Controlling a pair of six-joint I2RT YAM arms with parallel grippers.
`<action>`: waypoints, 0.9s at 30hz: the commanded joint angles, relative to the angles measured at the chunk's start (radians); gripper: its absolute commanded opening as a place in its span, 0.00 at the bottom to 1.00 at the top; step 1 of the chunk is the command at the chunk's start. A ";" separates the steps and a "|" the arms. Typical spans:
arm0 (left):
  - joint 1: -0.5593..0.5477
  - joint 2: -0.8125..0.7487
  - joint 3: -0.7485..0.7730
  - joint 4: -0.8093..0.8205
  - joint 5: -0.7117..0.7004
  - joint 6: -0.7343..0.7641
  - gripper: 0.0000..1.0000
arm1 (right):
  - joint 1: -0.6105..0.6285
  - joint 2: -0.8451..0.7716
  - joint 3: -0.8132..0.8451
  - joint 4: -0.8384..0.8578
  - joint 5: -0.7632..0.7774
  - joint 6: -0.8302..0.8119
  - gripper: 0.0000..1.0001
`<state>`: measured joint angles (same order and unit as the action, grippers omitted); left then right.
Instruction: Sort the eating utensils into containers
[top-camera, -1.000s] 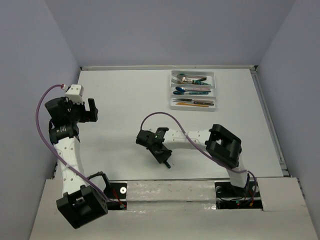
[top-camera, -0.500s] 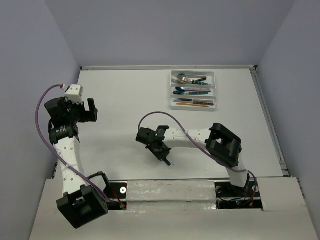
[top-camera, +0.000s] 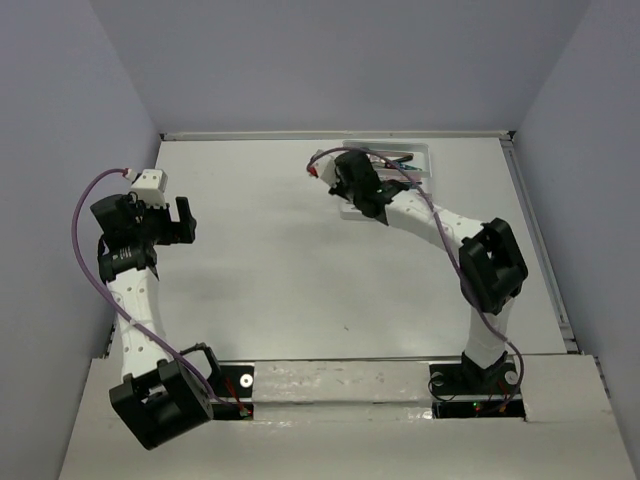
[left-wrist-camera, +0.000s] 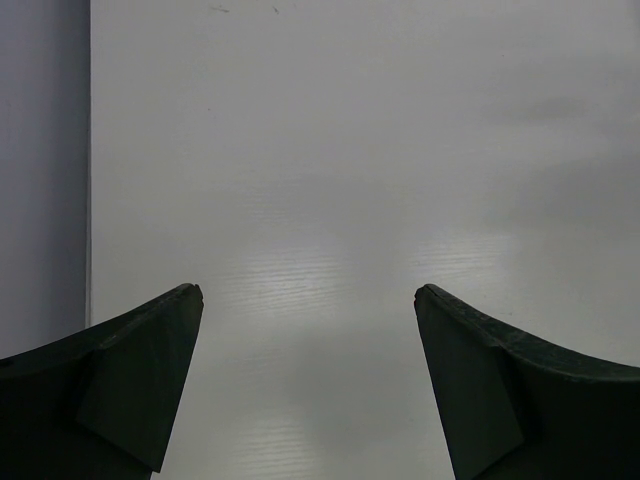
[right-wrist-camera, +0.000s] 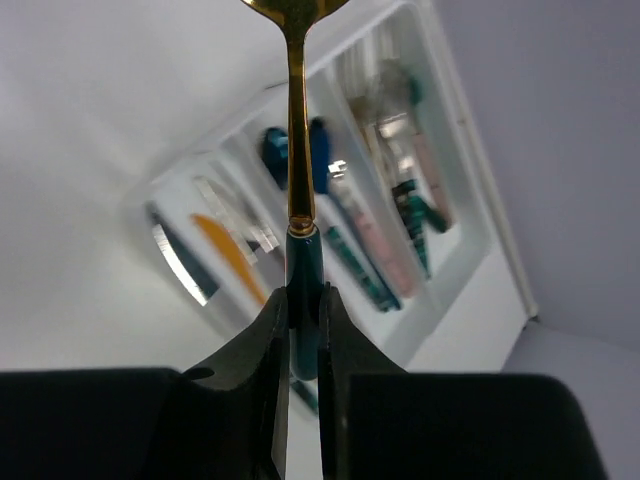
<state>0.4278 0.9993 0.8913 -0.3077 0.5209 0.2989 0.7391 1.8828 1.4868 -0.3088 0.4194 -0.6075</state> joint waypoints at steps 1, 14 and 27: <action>0.006 0.030 -0.009 0.028 0.013 0.000 0.99 | -0.174 0.038 0.133 0.192 -0.149 -0.394 0.00; 0.006 0.104 -0.003 0.070 -0.051 -0.021 0.99 | -0.371 0.153 0.122 0.175 -0.445 -0.732 0.00; 0.006 0.125 -0.005 0.078 -0.068 -0.026 0.99 | -0.448 0.251 0.064 0.221 -0.426 -0.773 0.00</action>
<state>0.4274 1.1267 0.8913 -0.2607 0.4553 0.2852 0.3183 2.1082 1.5482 -0.1558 -0.0044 -1.3552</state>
